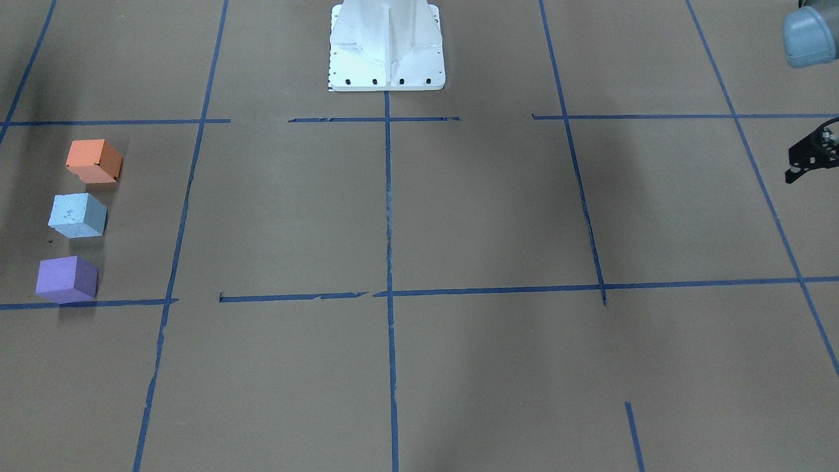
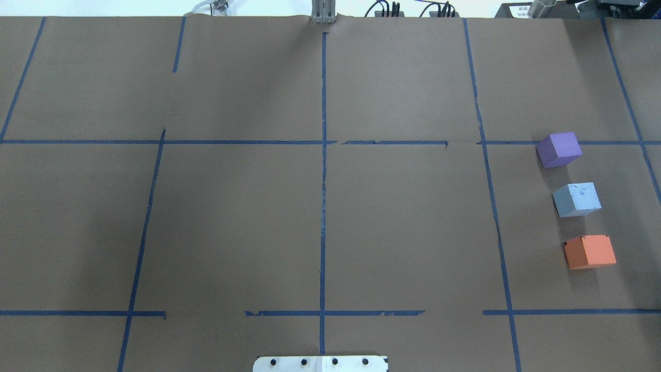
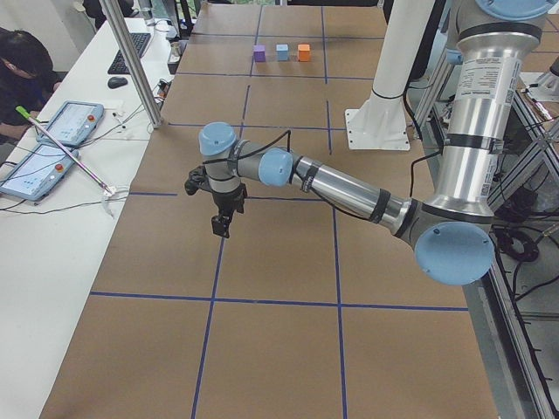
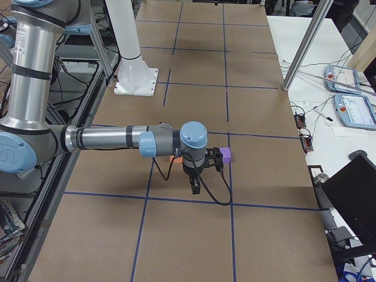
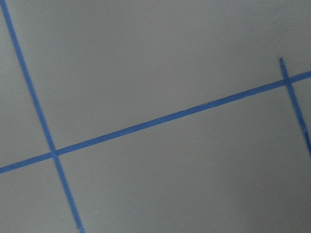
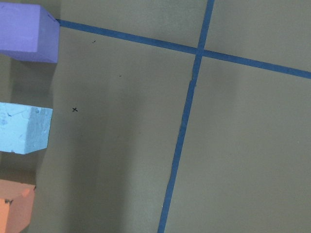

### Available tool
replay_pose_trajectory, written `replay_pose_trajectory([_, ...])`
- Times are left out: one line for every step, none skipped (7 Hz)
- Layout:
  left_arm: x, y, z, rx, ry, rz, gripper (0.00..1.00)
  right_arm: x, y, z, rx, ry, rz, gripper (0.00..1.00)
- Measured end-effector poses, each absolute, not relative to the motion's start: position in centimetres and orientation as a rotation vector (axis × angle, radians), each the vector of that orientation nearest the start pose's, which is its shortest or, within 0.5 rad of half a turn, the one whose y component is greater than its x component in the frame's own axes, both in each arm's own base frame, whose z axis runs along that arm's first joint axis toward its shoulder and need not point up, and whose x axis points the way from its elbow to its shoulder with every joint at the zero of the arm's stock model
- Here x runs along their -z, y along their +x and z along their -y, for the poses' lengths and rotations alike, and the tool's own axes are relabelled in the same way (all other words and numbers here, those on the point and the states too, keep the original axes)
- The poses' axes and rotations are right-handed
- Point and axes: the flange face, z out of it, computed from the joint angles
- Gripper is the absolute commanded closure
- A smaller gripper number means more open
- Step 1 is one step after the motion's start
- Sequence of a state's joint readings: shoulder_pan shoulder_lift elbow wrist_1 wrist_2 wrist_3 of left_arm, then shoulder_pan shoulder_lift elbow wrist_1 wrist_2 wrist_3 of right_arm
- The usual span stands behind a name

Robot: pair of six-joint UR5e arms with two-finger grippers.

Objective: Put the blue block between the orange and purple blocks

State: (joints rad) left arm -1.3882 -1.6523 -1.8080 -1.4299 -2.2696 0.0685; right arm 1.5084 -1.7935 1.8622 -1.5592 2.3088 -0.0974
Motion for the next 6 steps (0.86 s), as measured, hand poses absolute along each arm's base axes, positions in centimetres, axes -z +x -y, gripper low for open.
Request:
replay_pose_trajectory([-55.6,-0.5,50.2,-0.284,0.106,-0.709,0.0,-61.7,4.4,40.3,0.174,0.083,0.735,0.0])
replay_pose_trajectory([-58.4,-2.2,47.9,-0.255,0.074,-0.718,0.0,-61.7,4.4,40.3,0.168,0.079,0.735,0.0])
replay_pose_trajectory([-60.5,-2.9,46.5,-0.234,0.042,-0.724,0.0,-61.7,4.4,40.3,0.165,0.078,0.735,0.0])
replay_pose_trajectory([-61.8,-3.1,45.5,-0.223,0.019,-0.726,0.0,-61.7,4.4,40.3,0.165,0.078,0.735,0.0])
replay_pose_trajectory([-62.6,-3.3,44.7,-0.213,0.0,-0.728,0.0,-61.8,4.4,40.3,0.164,0.078,0.735,0.0])
replay_pose_trajectory([-62.8,-3.4,44.3,-0.207,-0.008,-0.727,0.0,-61.8,4.4,40.3,0.165,0.078,0.735,0.0])
